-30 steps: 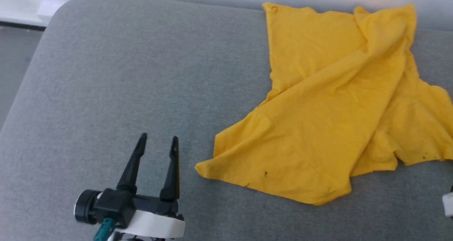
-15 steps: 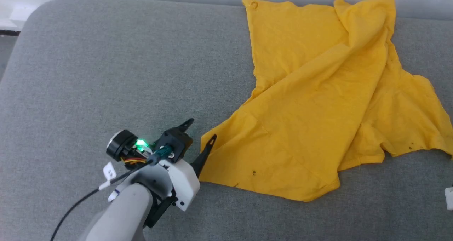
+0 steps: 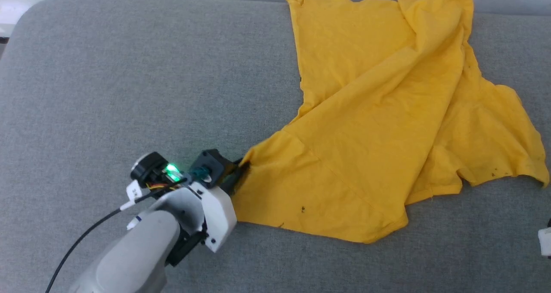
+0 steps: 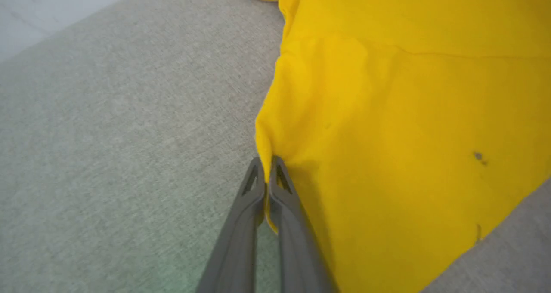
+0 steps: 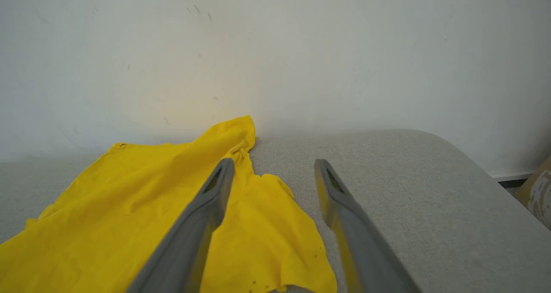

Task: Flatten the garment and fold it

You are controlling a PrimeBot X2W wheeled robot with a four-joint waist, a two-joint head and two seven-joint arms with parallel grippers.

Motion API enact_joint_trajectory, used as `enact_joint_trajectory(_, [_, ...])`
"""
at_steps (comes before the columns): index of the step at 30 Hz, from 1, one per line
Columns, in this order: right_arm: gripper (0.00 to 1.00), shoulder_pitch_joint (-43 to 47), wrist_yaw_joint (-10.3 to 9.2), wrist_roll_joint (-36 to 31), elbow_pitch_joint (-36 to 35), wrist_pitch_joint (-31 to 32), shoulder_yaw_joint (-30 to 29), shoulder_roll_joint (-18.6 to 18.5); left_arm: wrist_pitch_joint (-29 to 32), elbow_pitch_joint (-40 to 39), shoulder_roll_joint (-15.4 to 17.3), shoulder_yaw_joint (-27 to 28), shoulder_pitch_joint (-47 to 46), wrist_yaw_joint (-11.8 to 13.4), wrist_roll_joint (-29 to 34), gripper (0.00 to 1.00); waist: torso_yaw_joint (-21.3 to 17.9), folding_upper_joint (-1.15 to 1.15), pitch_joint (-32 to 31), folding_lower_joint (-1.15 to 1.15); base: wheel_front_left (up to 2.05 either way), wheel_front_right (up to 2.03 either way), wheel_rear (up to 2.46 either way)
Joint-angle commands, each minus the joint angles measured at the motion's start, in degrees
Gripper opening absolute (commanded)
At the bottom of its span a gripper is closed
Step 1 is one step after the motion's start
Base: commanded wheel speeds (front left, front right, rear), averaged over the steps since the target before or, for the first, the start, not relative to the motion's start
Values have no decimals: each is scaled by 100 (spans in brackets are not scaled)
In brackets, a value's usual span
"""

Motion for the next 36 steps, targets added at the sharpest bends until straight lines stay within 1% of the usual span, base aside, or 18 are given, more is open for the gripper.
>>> enact_joint_trajectory(1, [100,-13,-5,35,-7,-10,20,6,-43,59,-2,21,-83,48,33,0,-5,0,1,0,0,0,0])
enact_joint_trajectory(4, [100,12,-5,66,-31,-5,19,6,-362,153,-87,237,-180,272,-7,0,0,0,14,0,0,0,0])
enact_joint_trajectory(7, [100,20,-5,73,-61,8,3,6,-630,214,-39,431,-336,530,98,0,11,0,79,0,0,0,0])
enact_joint_trajectory(9, [100,-2,-5,68,-73,20,15,6,-735,300,-22,503,-420,638,143,0,17,0,128,0,0,0,0])
enact_joint_trajectory(10, [100,-14,-5,68,-77,29,31,6,-773,361,-46,542,-447,660,109,15,22,0,153,0,0,0,0])
enact_joint_trajectory(11, [100,-25,-5,70,-79,39,48,6,-801,426,-68,562,-476,677,91,76,27,0,175,0,0,0,0])
enact_joint_trajectory(12, [100,-37,-5,73,-79,48,64,6,-819,498,-84,562,-503,694,98,100,31,0,193,0,0,0,0])
enact_joint_trajectory(15, [100,-73,-5,76,-60,54,118,6,-921,690,-172,598,-534,774,62,100,33,0,225,0,0,0,0])
enact_joint_trajectory(18, [100,-100,-5,84,-11,43,149,6,-1124,736,-280,788,-431,942,-123,100,38,0,183,0,0,0,0])
enact_joint_trajectory(20, [100,-92,-5,95,34,34,150,6,-1260,636,-281,947,-305,1073,-244,100,58,0,108,0,0,0,0])
enact_joint_trajectory(23, [100,-40,-5,114,84,31,127,6,-1282,201,-217,1160,-28,1265,-432,100,101,0,-23,0,0,0,0])
enact_joint_trajectory(25, [100,4,-5,130,103,38,109,6,-1068,-177,-116,1210,196,1334,-545,100,142,0,-91,0,0,0,0])
enact_joint_trajectory(30, [100,58,-5,163,116,77,178,6,-155,-958,212,1022,576,1319,-663,100,199,0,-135,0,0,0,0])
enact_joint_trajectory(32, [100,55,-5,173,127,88,211,6,131,-1075,292,922,625,1317,-650,100,202,0,-119,0,0,0,0])
enact_joint_trajectory(36, [100,48,-5,192,137,100,285,6,706,-1067,324,781,698,1345,-758,100,145,0,-45,0,0,0,0])
